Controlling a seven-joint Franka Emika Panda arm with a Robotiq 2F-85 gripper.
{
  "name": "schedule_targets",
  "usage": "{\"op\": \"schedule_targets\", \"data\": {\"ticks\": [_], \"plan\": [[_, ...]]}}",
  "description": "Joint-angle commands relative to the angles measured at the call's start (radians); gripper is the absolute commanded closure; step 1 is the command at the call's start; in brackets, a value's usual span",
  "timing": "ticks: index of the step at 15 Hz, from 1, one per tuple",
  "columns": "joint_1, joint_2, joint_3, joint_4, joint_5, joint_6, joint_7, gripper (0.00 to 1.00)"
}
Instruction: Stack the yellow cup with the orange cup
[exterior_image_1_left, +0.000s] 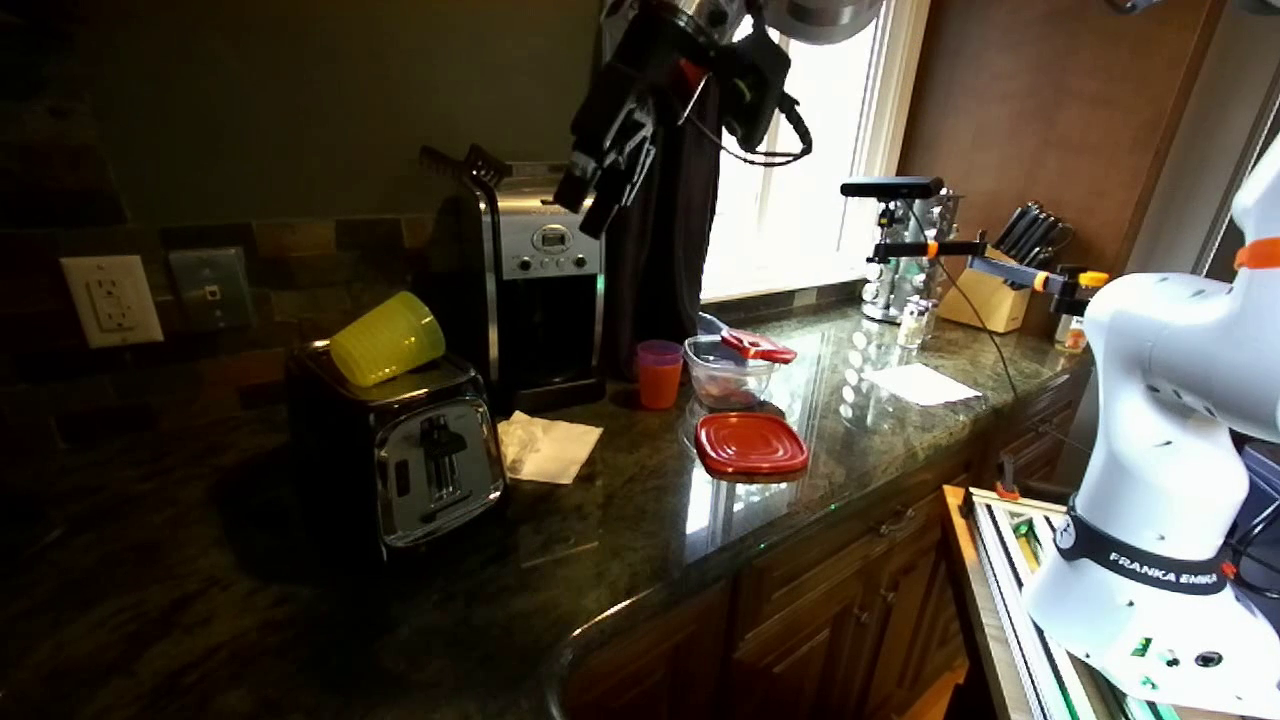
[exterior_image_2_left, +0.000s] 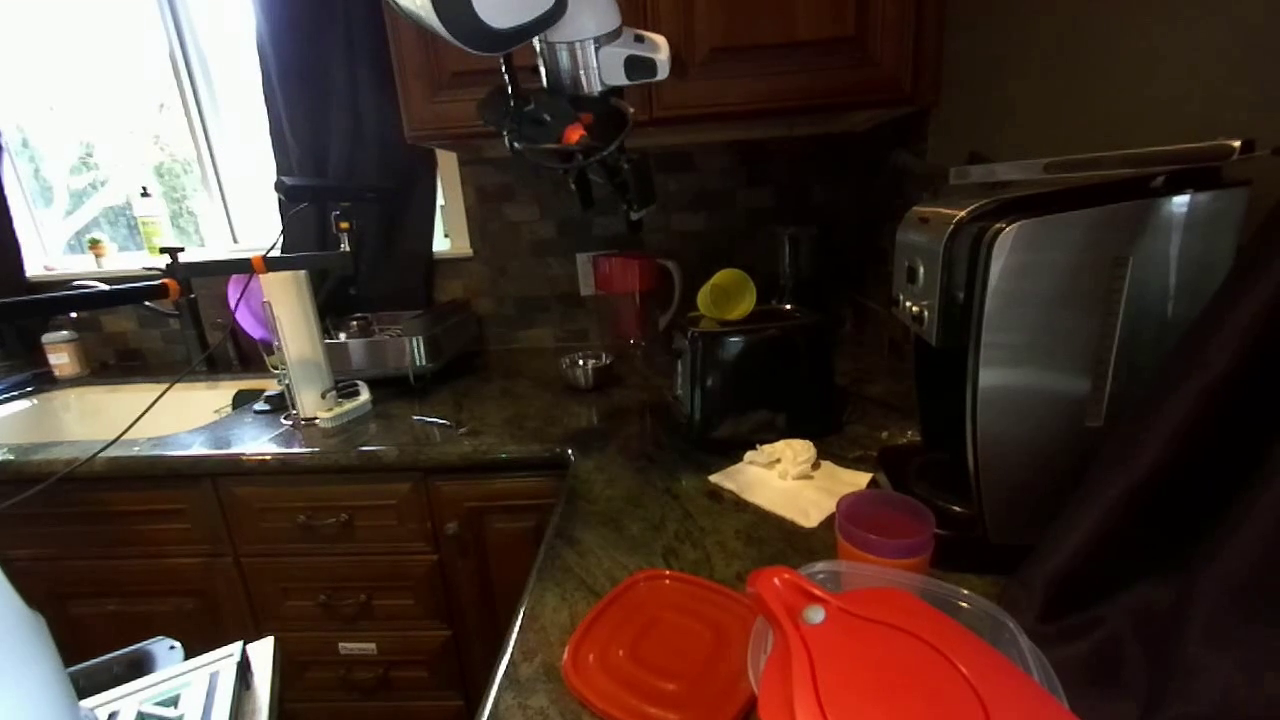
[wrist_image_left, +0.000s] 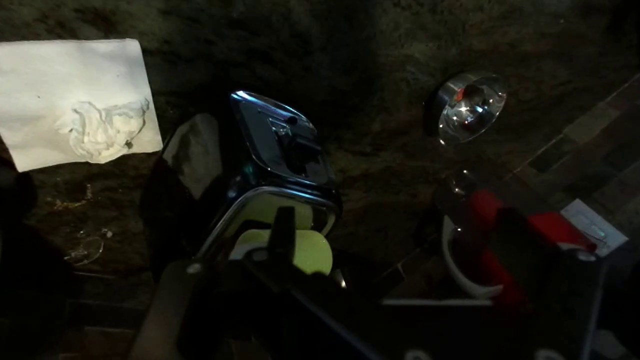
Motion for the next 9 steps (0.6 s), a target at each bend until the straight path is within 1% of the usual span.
{"op": "schedule_targets", "data": {"ticks": [1,5,6,7,8,9], "plan": [[-0.028,0.011,0.024,0.008,0.007,-0.005,-0.004,0.00],[-0.026,-0.008,0.028,0.001,0.006,-0.005,-0.004,0.00],[-0.025,0.008,0.036,0.012,-0.003,0.019,-0.006,0.00],[-0.021,0.025,0.039,0.029,0.020,0.040,0.003,0.00],[-0.010,0.044,0.032,0.049,0.054,0.029,-0.021,0.00],[-0.018,0.068,0.040,0.060,0.034,0.033,-0.012,0.00]]}}
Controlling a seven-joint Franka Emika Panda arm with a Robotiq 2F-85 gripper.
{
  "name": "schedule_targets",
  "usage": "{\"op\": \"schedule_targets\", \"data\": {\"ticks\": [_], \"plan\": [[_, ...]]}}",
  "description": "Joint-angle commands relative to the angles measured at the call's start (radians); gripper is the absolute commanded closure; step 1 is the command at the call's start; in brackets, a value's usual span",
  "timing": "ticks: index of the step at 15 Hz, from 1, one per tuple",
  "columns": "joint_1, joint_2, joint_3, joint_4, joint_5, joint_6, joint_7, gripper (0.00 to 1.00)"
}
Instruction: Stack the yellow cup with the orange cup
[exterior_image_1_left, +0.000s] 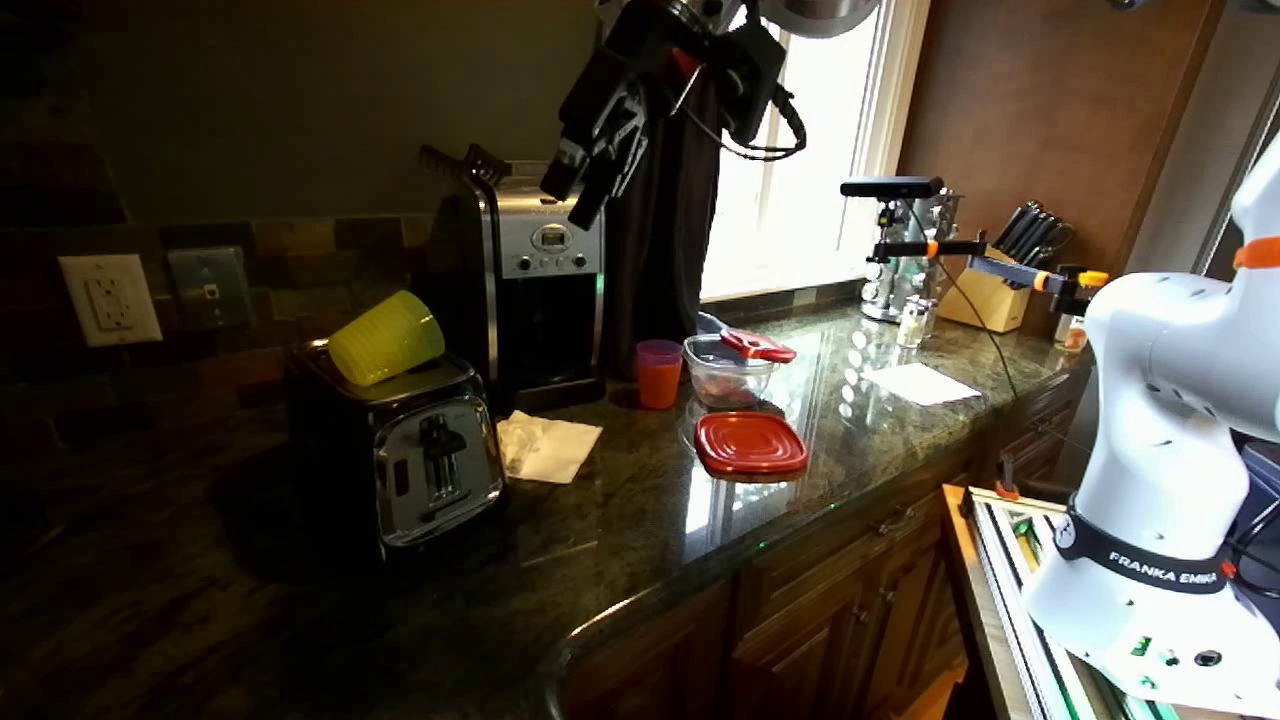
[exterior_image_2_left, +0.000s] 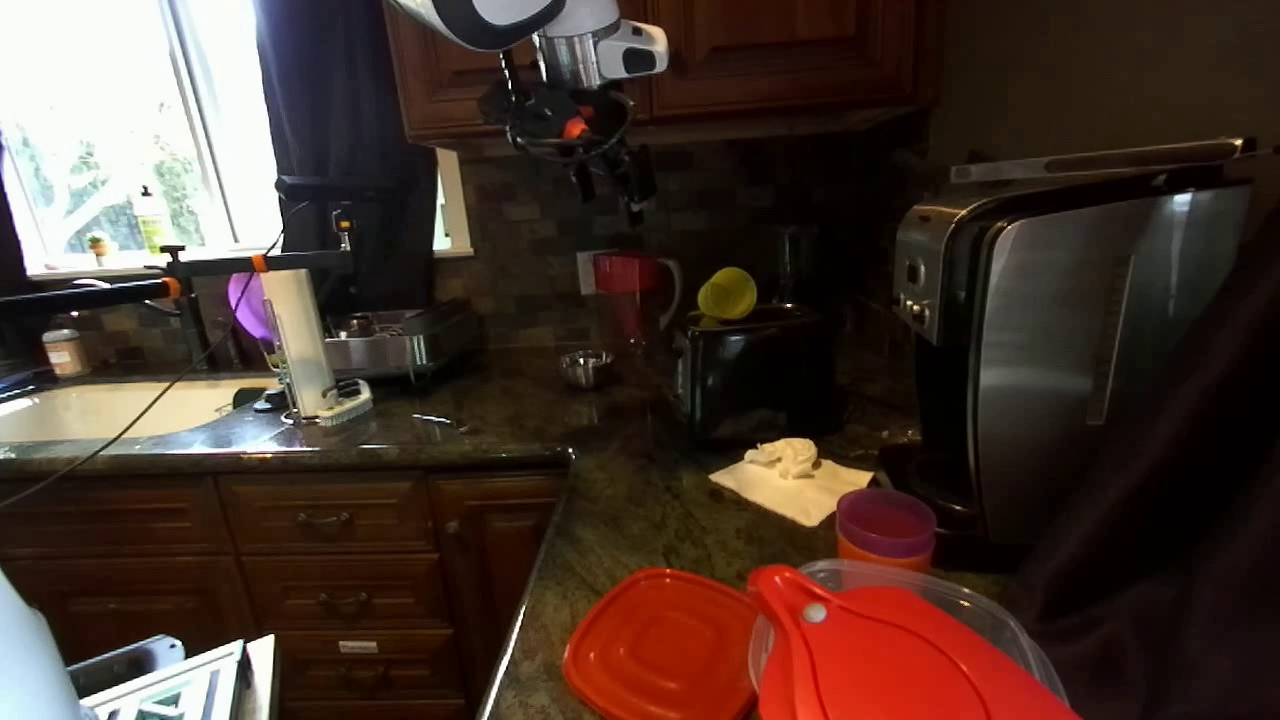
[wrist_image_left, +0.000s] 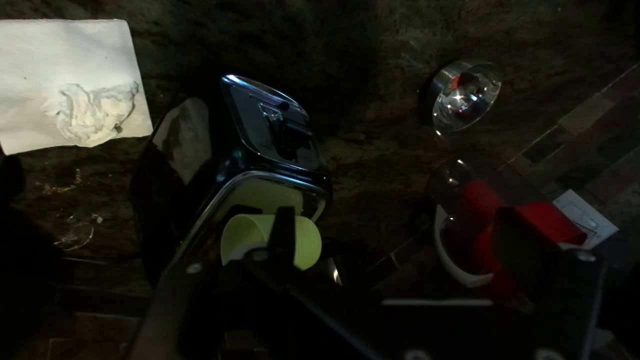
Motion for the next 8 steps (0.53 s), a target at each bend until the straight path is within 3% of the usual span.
{"op": "schedule_targets", "data": {"ticks": [1,8], "plan": [[-0.003,0.085,0.012,0.057,0.062,0.011,-0.031,0.00],[-0.051,0.314,0.021,0.224,0.245,0.094,-0.077,0.00]]}}
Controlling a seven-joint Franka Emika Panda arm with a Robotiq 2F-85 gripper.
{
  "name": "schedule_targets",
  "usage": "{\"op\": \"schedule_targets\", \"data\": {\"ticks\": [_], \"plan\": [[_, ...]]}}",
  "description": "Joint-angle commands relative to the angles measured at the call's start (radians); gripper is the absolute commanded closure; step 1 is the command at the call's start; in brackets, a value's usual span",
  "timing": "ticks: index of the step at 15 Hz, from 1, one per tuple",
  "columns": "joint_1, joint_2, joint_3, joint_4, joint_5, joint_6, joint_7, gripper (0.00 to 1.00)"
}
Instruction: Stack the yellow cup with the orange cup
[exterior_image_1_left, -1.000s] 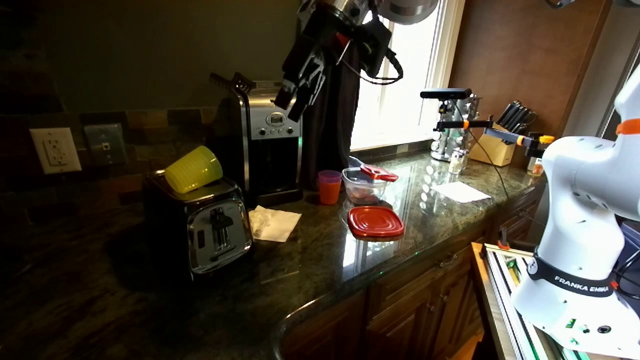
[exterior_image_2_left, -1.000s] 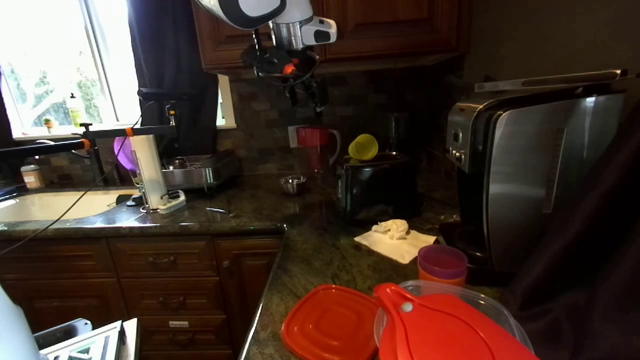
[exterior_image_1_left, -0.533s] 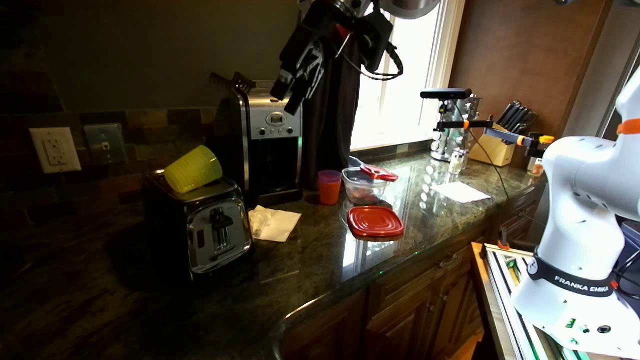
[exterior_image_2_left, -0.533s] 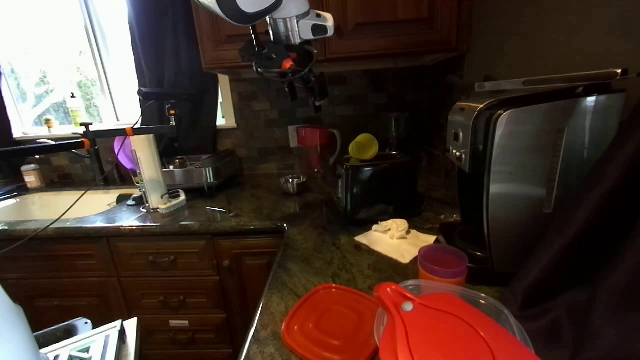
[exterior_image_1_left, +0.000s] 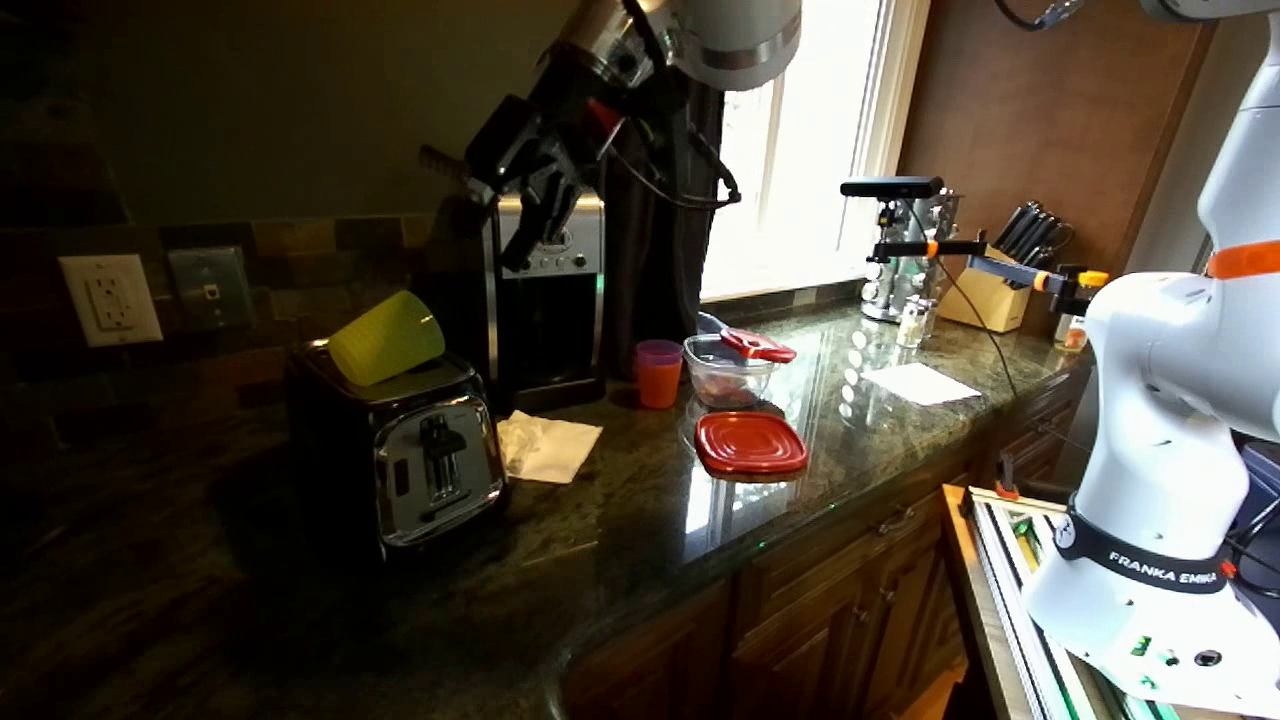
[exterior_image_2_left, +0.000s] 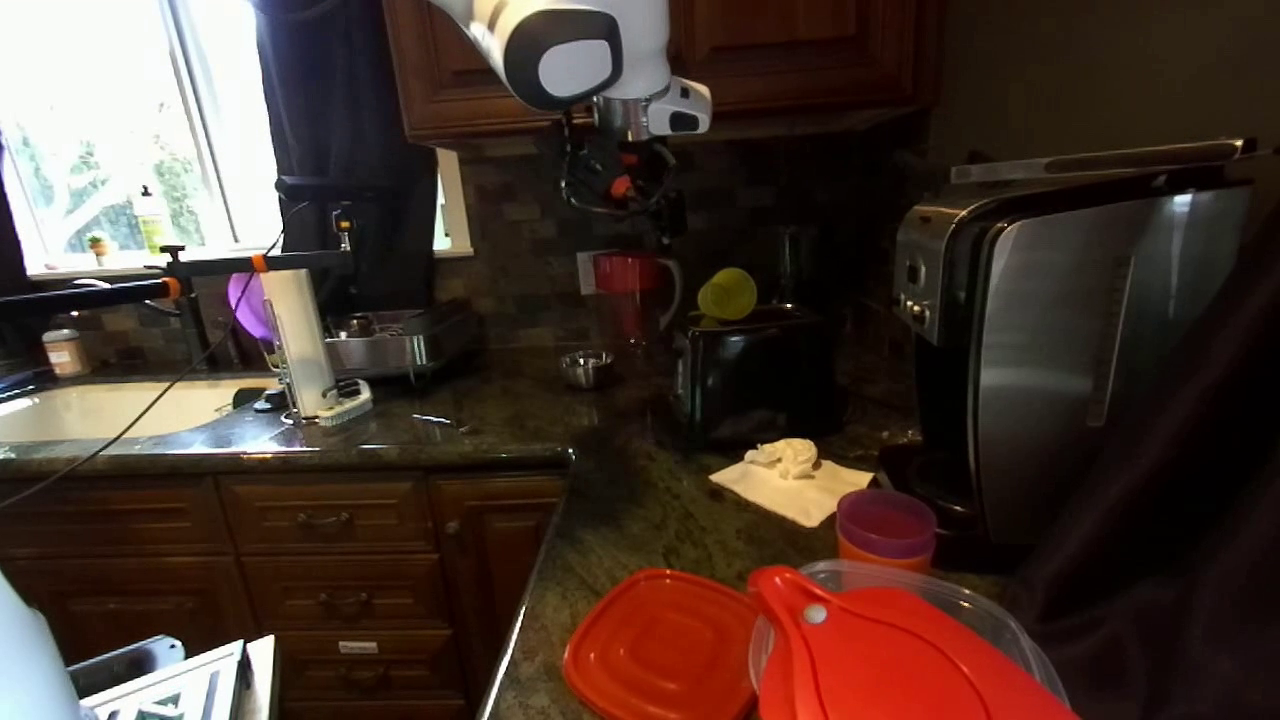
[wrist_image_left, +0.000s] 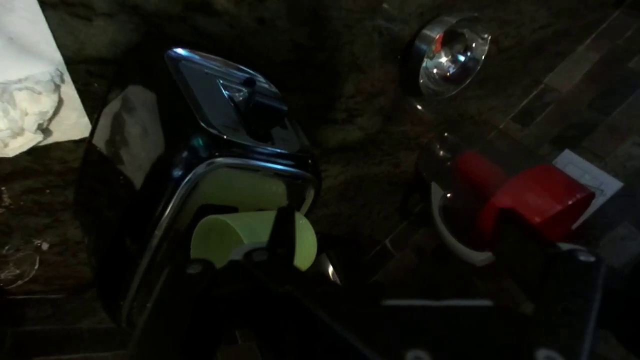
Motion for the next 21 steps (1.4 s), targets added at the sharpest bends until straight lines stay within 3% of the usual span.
{"op": "schedule_targets", "data": {"ticks": [1,3,4,7,14,21], "plan": [[-0.055,0.129,0.016,0.120,0.093,0.028,-0.021,0.00],[-0.083,0.178,0.016,0.159,0.043,0.073,0.058,0.00],[-0.084,0.125,0.033,0.106,0.047,0.050,0.014,0.00],[-0.108,0.171,0.032,0.149,0.044,0.061,0.033,0.00],[-0.173,0.271,0.069,0.229,0.291,0.009,-0.111,0.00],[-0.194,0.342,0.083,0.268,0.383,-0.019,-0.141,0.00]]}}
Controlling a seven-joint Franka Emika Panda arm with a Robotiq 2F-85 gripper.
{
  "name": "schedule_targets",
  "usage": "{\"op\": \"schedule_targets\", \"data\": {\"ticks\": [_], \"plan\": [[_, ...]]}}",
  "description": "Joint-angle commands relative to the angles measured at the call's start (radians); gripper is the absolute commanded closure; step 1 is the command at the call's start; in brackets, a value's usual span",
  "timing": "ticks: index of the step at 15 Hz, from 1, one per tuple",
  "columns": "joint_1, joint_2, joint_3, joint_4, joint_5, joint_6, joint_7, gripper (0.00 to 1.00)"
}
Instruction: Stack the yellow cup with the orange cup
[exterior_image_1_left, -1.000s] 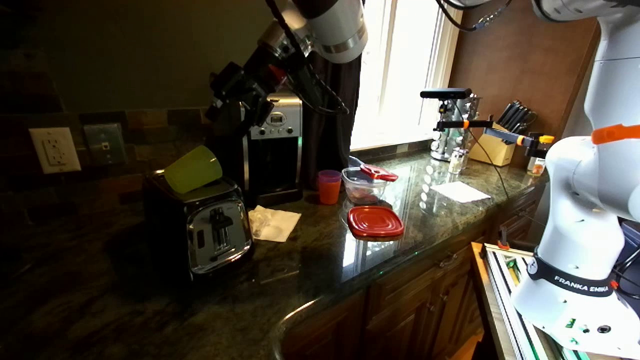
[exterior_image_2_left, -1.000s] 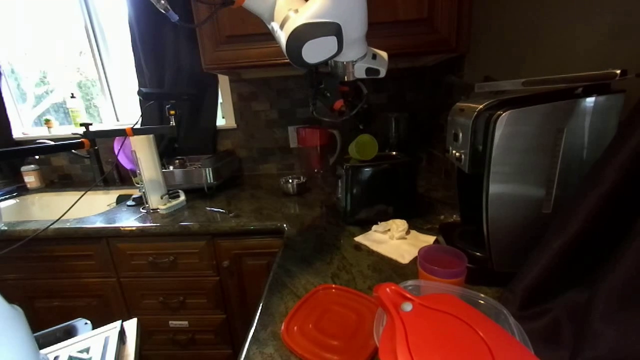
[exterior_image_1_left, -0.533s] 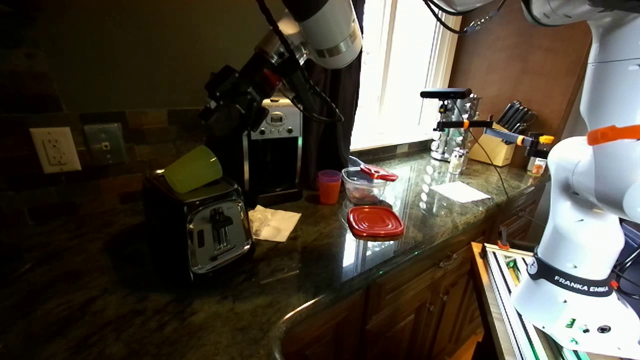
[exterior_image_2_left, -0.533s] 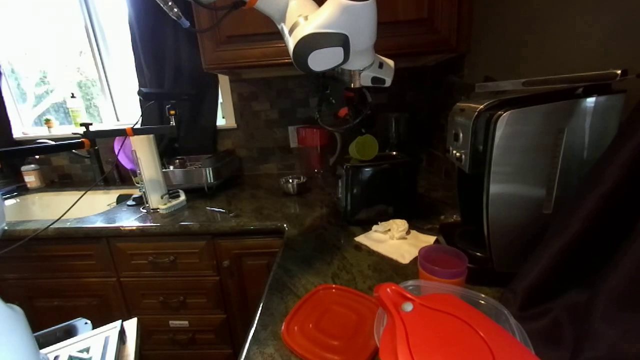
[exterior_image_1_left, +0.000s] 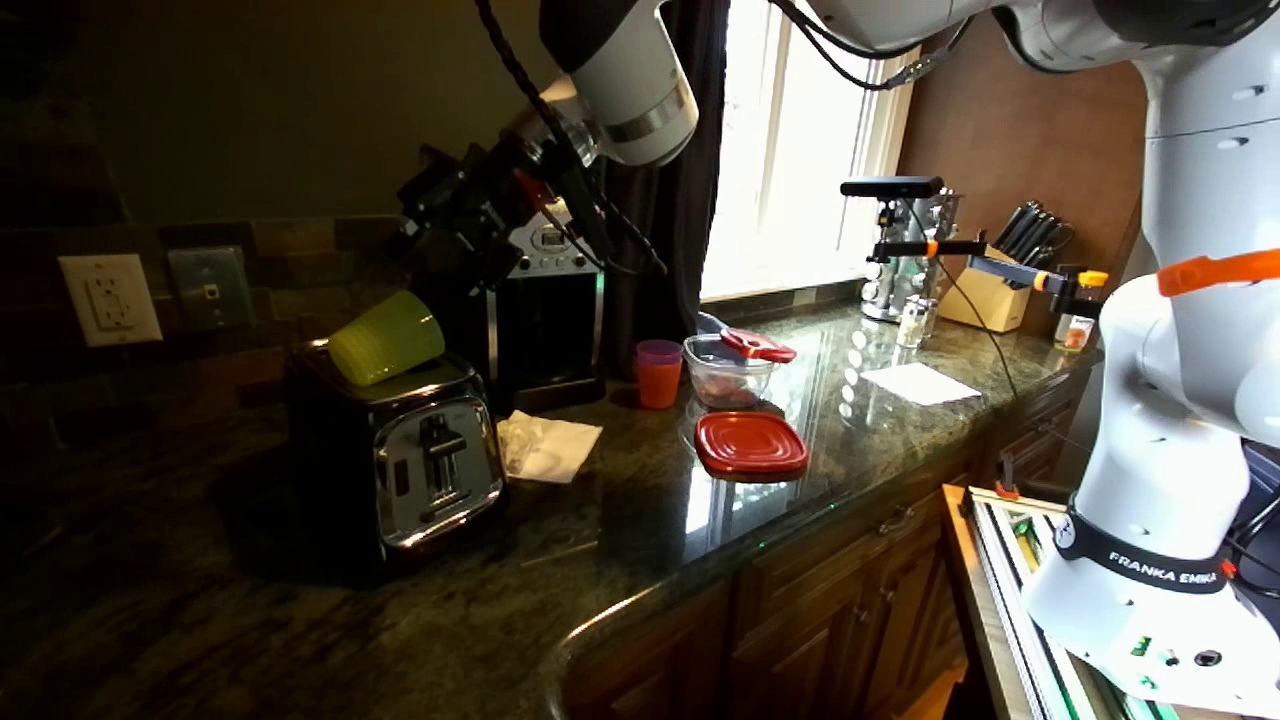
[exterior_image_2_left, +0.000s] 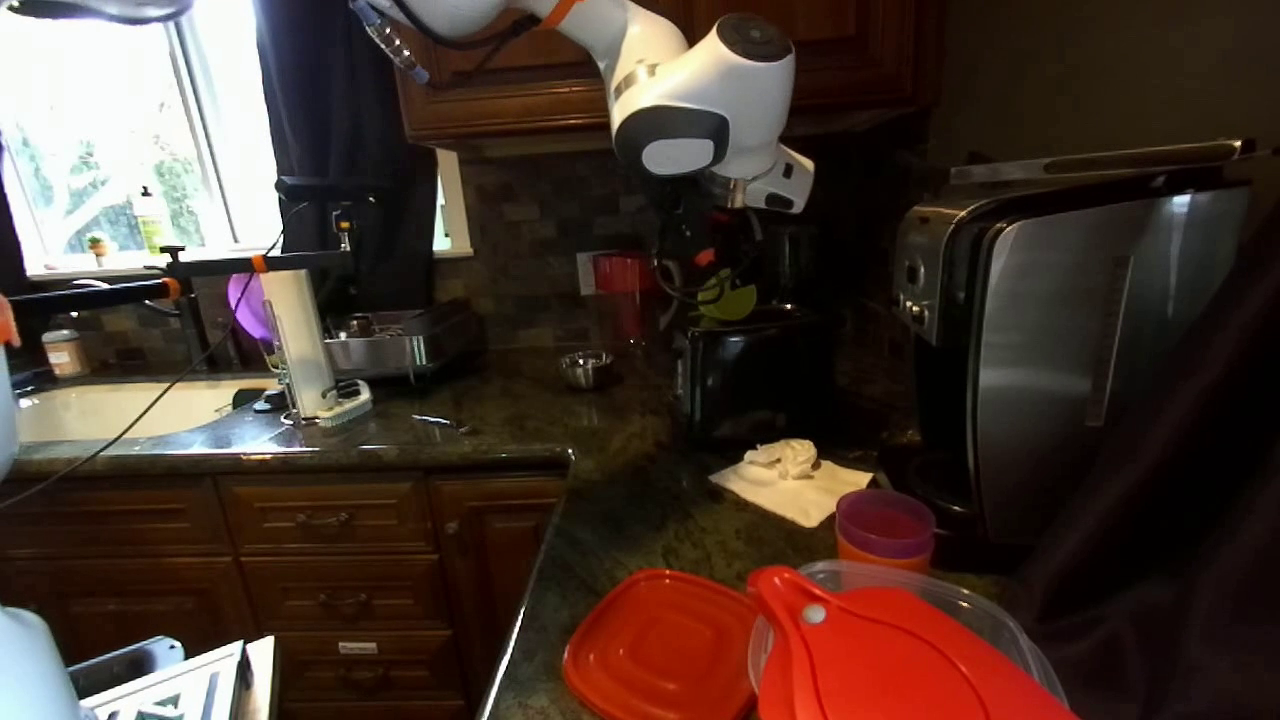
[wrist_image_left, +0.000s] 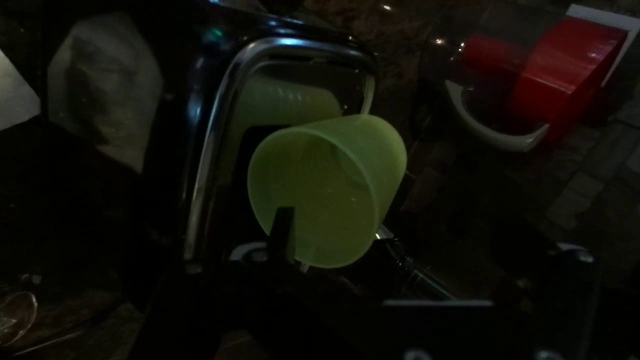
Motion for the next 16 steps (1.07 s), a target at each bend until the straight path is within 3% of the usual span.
{"op": "schedule_targets", "data": {"ticks": [1,4,7,11,15,16], "plan": [[-0.020,0.041,0.023,0.036,0.057,-0.040,-0.027,0.00],[-0.017,0.061,0.032,0.052,0.072,-0.032,-0.040,0.09],[-0.017,0.084,0.041,0.082,0.085,-0.031,-0.059,0.27],[-0.016,0.108,0.047,0.112,0.086,-0.029,-0.062,0.69],[-0.018,0.124,0.049,0.128,0.085,-0.025,-0.059,0.99],[-0.018,0.126,0.049,0.130,0.085,-0.023,-0.058,1.00]]}}
